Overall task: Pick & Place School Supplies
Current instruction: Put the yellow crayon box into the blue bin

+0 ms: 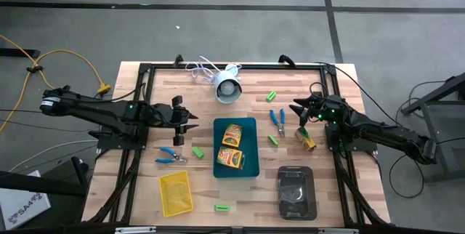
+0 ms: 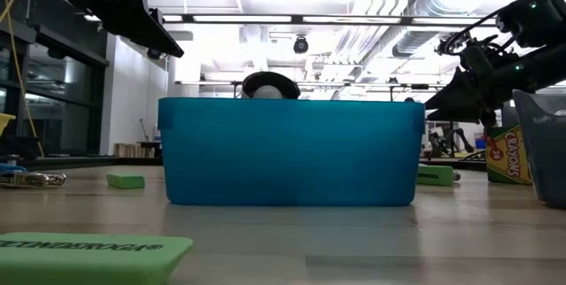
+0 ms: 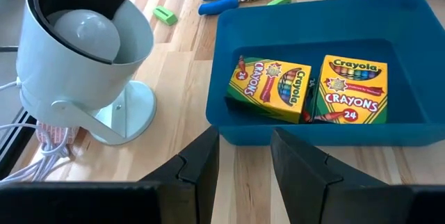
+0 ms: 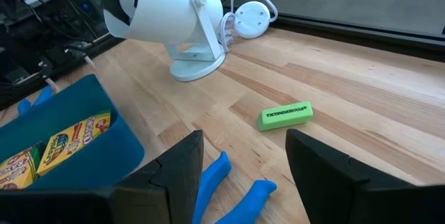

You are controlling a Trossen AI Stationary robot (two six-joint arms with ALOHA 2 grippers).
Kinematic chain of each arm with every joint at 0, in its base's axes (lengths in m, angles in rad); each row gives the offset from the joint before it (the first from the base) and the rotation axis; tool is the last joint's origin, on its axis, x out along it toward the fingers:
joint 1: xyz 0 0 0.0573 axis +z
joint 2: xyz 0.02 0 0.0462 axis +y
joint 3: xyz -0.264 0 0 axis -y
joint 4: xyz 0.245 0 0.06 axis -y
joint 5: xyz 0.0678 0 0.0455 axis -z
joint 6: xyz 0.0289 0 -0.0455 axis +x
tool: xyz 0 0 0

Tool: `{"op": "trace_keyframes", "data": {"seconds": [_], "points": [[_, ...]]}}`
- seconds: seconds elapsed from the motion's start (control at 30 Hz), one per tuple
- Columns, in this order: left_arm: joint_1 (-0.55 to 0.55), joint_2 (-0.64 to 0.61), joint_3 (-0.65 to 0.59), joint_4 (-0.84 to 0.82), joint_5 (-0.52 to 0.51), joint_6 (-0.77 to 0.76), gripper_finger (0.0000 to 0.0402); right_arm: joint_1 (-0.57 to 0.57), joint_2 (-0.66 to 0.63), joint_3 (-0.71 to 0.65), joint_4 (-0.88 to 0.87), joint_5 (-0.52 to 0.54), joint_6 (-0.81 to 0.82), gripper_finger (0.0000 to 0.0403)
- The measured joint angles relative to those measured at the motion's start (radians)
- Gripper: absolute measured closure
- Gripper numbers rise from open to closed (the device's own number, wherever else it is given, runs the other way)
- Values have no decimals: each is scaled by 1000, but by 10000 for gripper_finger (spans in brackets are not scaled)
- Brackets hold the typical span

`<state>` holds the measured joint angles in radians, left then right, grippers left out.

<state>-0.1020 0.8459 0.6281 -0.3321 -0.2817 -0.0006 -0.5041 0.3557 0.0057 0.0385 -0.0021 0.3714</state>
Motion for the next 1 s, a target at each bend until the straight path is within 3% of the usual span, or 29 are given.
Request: {"op": "trace_keyframes", "data": {"seconds": [0.6, 1.0], "points": [[0, 0, 0, 1, 2, 0, 277, 8, -1, 52, 109, -56, -35, 206], [0, 0, 0, 1, 2, 1, 277, 180, -1, 201, 108, -96, -64, 206]]}}
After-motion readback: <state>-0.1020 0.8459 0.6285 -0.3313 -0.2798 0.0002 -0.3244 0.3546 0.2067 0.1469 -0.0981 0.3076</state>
